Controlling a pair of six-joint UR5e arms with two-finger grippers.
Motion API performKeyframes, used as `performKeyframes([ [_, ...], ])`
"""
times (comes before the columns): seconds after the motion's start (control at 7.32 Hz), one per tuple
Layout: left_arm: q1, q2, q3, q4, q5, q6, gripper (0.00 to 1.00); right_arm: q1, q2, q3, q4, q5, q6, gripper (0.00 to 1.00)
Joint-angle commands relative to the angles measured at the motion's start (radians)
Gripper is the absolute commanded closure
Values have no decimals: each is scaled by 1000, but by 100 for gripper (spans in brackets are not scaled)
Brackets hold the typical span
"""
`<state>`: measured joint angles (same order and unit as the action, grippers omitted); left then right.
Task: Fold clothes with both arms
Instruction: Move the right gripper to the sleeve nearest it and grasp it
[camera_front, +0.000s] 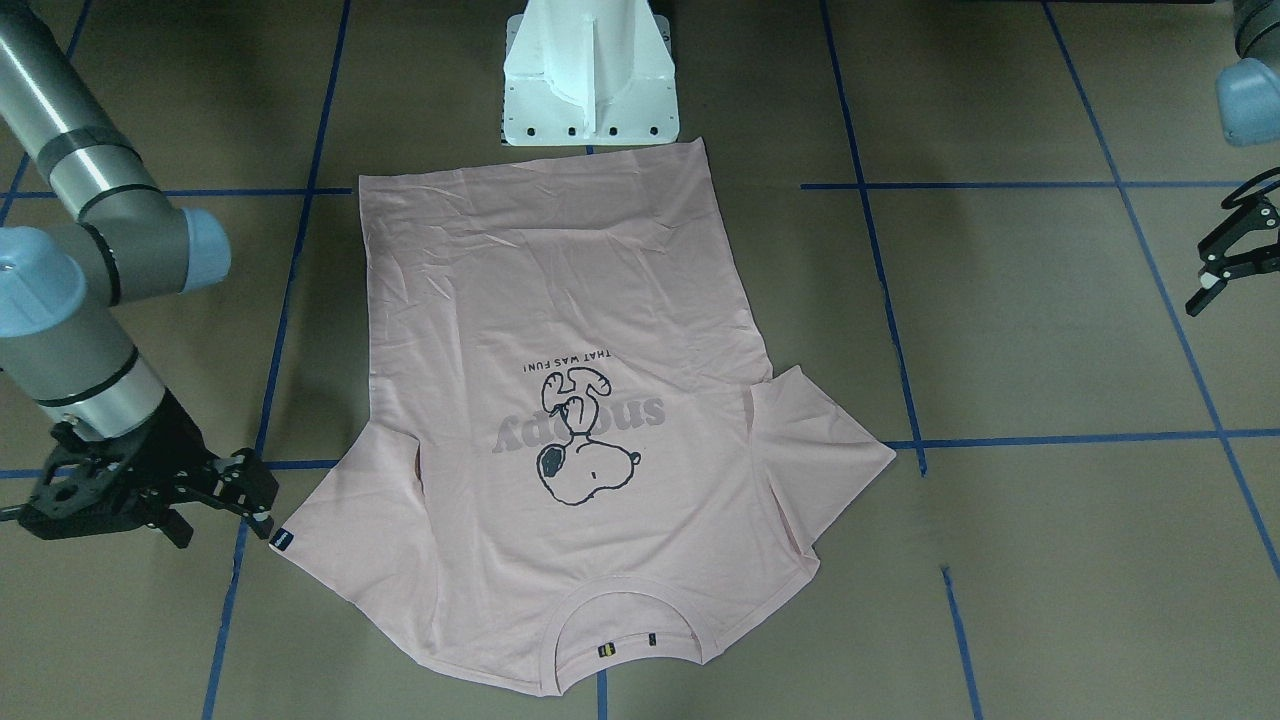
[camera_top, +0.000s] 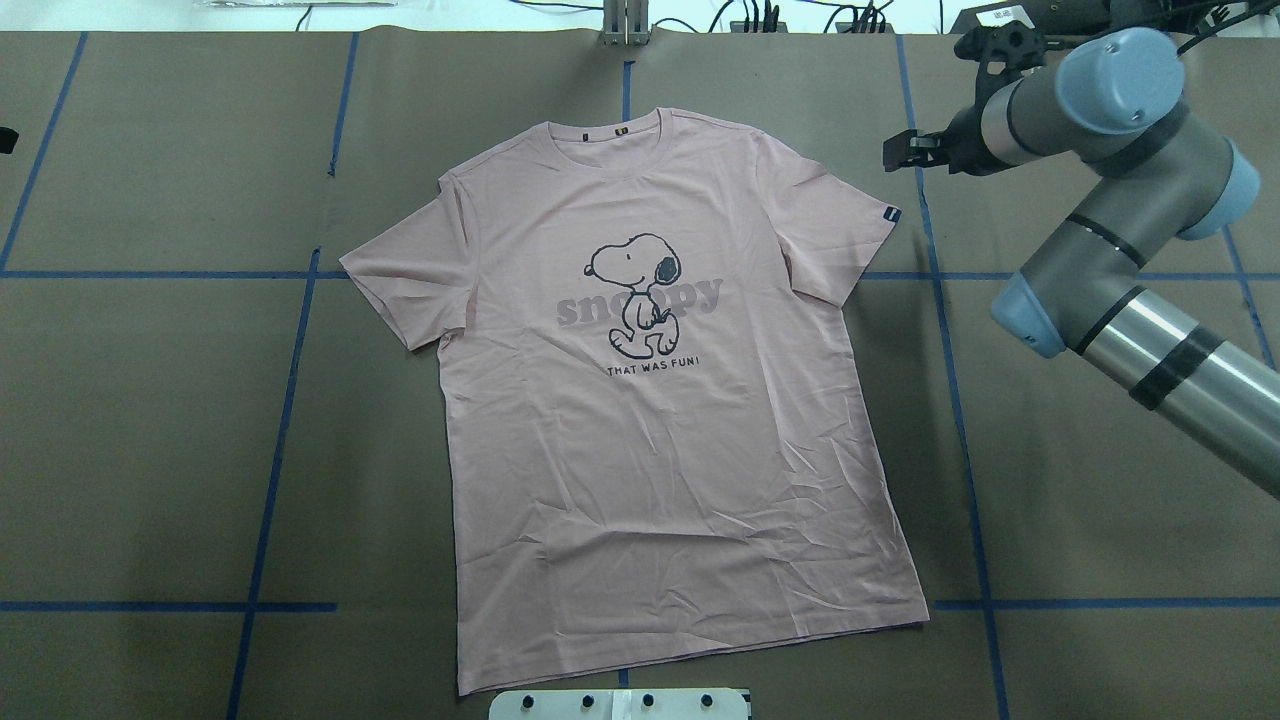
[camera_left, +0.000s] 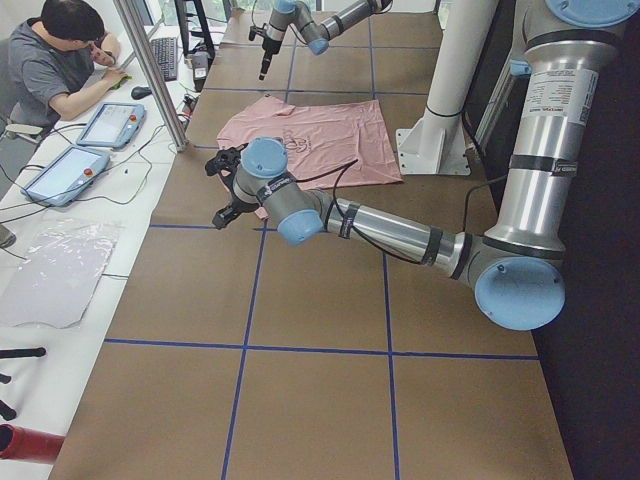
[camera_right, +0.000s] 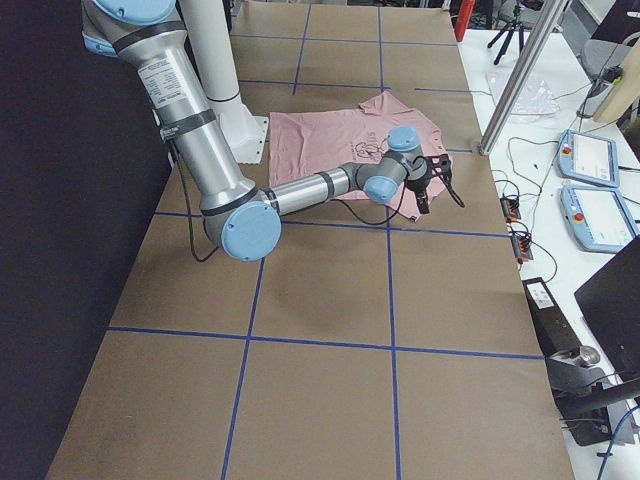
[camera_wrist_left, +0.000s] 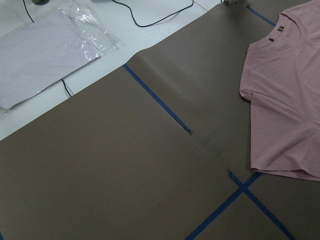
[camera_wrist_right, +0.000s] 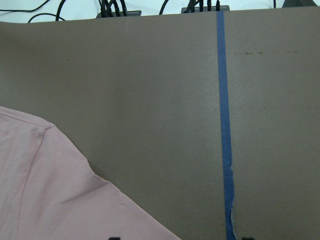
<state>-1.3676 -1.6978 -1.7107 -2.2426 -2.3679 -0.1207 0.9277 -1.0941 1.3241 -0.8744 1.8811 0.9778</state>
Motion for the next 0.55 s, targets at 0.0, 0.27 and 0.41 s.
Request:
performKeyframes([
  [0.0,2,0,-1,0,1,0,0,-53,10,-75,73,-66,41,24],
  [0.27,1,0,-4,0,-1,0,0,-75,10,-106,97,-106,42,30],
  [0.41,1,0,-3,0,1,0,0,-79,11,-108,97,-115,44,31],
])
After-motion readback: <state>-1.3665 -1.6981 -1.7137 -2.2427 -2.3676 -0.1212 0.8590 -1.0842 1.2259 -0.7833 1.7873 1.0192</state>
